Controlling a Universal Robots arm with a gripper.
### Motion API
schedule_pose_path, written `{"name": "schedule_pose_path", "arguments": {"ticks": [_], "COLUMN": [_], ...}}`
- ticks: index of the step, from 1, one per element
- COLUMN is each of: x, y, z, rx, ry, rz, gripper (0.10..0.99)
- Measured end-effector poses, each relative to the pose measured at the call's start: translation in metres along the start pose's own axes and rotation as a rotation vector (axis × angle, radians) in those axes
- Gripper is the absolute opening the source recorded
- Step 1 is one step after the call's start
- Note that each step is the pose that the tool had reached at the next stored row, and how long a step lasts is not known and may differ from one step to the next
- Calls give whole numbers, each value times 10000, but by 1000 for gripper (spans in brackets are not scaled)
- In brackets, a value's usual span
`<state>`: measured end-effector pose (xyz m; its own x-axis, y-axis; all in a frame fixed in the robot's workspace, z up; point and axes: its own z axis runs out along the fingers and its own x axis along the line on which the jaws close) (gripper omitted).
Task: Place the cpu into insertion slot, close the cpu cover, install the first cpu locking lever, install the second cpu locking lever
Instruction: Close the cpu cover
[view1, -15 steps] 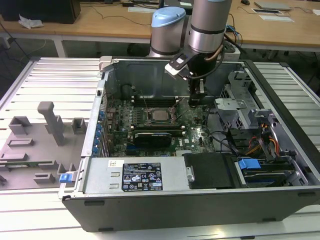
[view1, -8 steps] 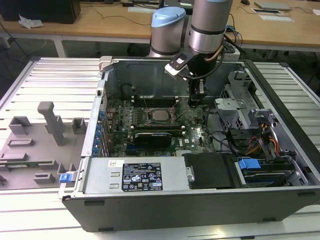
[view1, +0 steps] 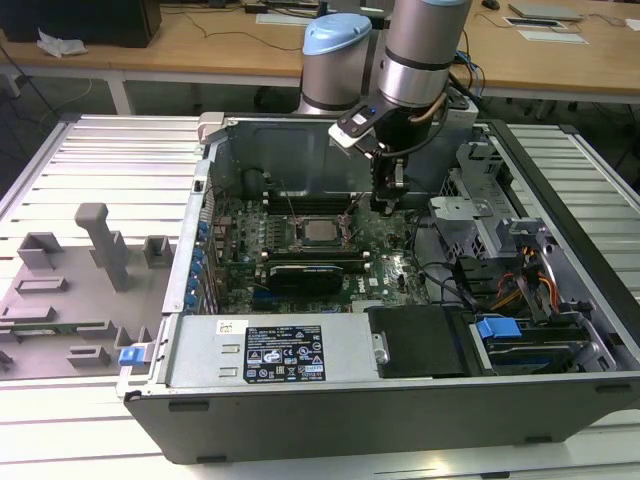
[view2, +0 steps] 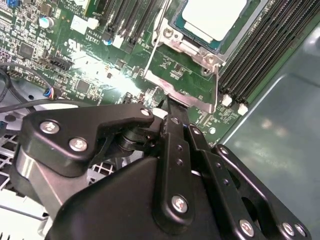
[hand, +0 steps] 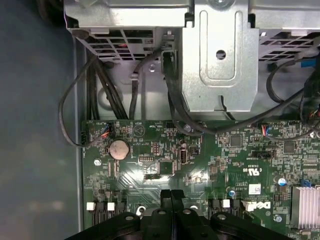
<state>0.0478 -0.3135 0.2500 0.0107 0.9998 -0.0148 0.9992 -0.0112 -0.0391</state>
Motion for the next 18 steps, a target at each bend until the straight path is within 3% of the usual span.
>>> {"name": "schedule_pose_path", "arguments": {"ticks": [18], "x": [44], "y": [-263], "z": [9], "rx": [0], "ry": [-2], "rz": [1], "gripper": [106]}}
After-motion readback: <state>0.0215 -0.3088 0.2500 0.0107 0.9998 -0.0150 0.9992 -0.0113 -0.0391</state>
